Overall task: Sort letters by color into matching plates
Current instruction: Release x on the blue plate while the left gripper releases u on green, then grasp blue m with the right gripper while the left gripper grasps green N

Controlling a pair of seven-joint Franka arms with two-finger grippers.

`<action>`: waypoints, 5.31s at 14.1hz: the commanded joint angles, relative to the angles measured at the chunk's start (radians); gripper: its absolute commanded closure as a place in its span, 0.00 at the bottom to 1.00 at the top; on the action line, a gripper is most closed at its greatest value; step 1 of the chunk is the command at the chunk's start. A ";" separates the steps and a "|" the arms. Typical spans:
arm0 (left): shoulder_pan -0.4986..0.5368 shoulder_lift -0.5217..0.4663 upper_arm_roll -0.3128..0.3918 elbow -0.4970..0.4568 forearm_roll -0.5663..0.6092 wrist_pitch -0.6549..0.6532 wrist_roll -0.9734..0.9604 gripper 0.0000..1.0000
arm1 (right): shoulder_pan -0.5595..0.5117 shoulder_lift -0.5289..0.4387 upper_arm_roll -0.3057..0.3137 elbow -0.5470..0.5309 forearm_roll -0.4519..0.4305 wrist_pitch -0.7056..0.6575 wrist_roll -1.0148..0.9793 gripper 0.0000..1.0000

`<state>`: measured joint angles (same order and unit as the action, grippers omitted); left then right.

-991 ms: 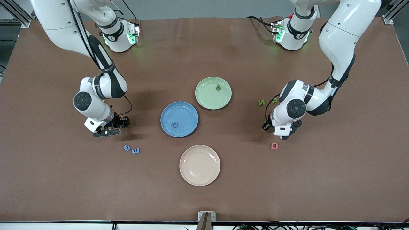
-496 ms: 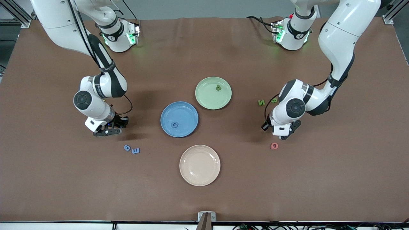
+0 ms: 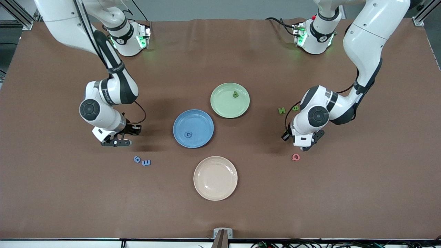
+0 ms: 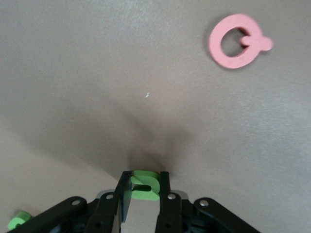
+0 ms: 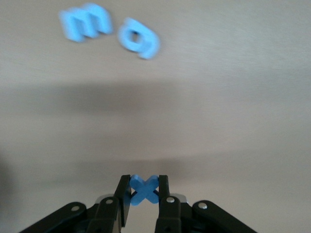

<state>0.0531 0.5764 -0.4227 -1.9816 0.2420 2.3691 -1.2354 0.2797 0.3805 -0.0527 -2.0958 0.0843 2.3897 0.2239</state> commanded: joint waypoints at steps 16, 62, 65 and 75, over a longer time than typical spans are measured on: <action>-0.323 -0.027 -0.185 0.035 0.017 -0.062 -0.381 0.96 | 0.403 0.337 -0.001 0.490 0.008 -0.057 0.882 1.00; 0.113 -0.217 -0.208 -0.364 0.171 0.197 0.412 0.19 | 0.001 0.374 -0.010 0.484 -0.014 0.026 -0.138 0.34; 0.114 -0.217 -0.206 -0.378 0.172 0.197 0.413 0.22 | 0.003 0.385 -0.010 0.485 -0.012 0.026 -0.132 0.35; 0.136 -0.205 -0.206 -0.388 0.172 0.197 0.412 0.28 | 0.012 0.394 -0.010 0.485 -0.003 0.039 -0.126 0.36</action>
<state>0.1779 0.3889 -0.6192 -2.3489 0.4009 2.5512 -0.8253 0.2971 0.7605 -0.0731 -1.6168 0.0791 2.4209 0.0928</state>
